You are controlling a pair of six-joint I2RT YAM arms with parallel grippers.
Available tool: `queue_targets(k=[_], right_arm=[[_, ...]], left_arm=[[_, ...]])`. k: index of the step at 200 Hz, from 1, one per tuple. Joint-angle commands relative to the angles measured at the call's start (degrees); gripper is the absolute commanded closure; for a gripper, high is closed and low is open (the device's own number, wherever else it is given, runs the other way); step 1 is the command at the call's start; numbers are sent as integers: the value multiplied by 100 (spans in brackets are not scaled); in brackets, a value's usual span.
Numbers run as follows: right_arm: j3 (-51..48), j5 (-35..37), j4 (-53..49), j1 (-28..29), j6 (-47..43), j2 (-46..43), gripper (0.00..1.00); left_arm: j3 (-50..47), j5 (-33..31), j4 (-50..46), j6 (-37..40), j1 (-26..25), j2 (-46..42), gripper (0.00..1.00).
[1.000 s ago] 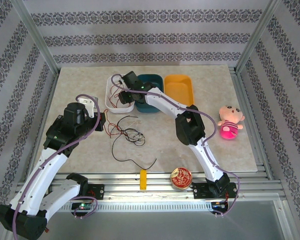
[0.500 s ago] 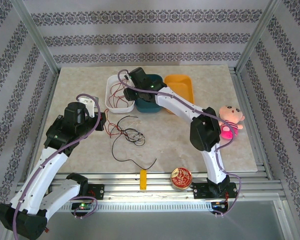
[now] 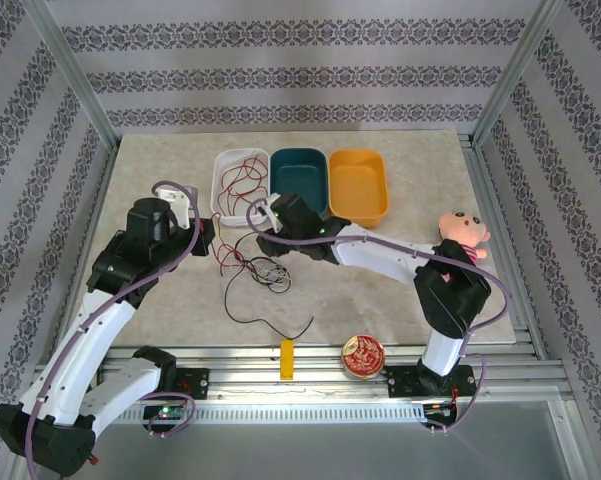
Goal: Untangle the cables
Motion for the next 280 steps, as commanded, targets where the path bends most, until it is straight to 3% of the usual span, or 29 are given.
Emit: queue_targets(k=[1,42,72,106,137,160,212,280], right_arm=[[-229,324,578,307,-85,-18,47],[-15,647,383,695,-154,609,33],[145,751,331,743,-112,988,31],[138,939,317,735,-62,1187,42],[26,969,275,712,53,1258,71],[-236,1085,269,687,166,1095,80],[-1127,1060,438,271,539,485,83],[-1729,1082,463,-192,722,71,77]], left_arm=[[336,240,302,-105,78,73,100],[561,315,321,-129,69,162,100],[604,374,305,-151,74,136,100],[710,386,262,-131,76,107,100],[855,288,201,-37,76,115,100],[1050,-9,29,103,70,110,100],[1708,-1232,-685,597,81,256,100],[2486,-1981,-741,1025,197,359,100]])
